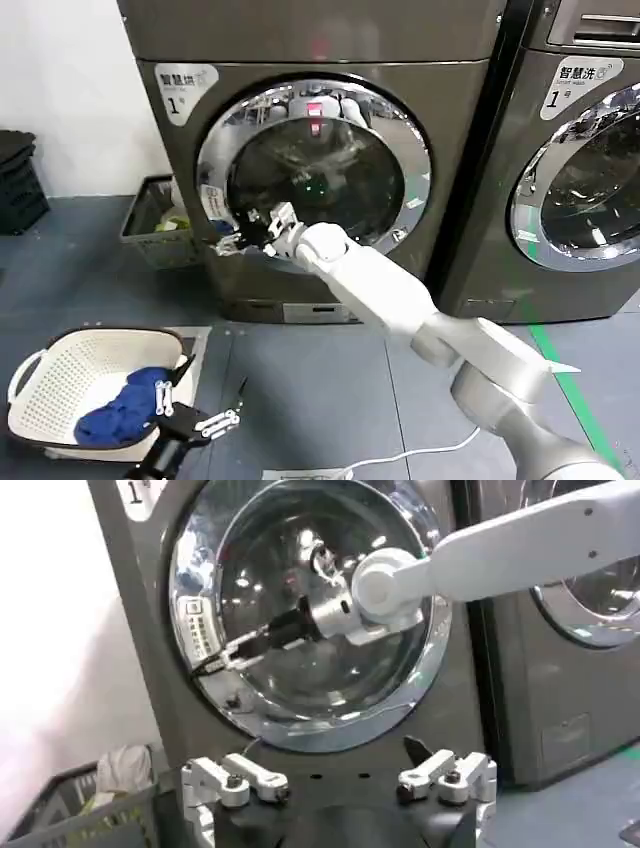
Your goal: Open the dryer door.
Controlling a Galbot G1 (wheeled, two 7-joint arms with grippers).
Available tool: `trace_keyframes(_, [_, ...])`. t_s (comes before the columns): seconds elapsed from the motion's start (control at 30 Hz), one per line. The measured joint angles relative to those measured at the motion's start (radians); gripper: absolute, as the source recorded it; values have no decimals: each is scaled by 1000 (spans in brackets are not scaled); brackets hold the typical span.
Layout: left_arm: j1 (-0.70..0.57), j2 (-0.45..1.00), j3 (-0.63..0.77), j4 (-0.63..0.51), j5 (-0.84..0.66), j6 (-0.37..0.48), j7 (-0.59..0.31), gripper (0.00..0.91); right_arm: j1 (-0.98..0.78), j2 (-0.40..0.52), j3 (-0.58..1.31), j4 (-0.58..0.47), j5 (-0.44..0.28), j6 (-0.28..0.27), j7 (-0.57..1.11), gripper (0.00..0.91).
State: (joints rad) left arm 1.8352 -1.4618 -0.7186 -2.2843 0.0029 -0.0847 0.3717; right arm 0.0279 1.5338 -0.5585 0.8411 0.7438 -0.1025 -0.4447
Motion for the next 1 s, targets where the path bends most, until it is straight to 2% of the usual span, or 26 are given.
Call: trace_keyframes(1.0, [-4, 0, -9, -4, -7, 1, 0, 907, 11, -22, -30, 41, -7, 33, -120, 907])
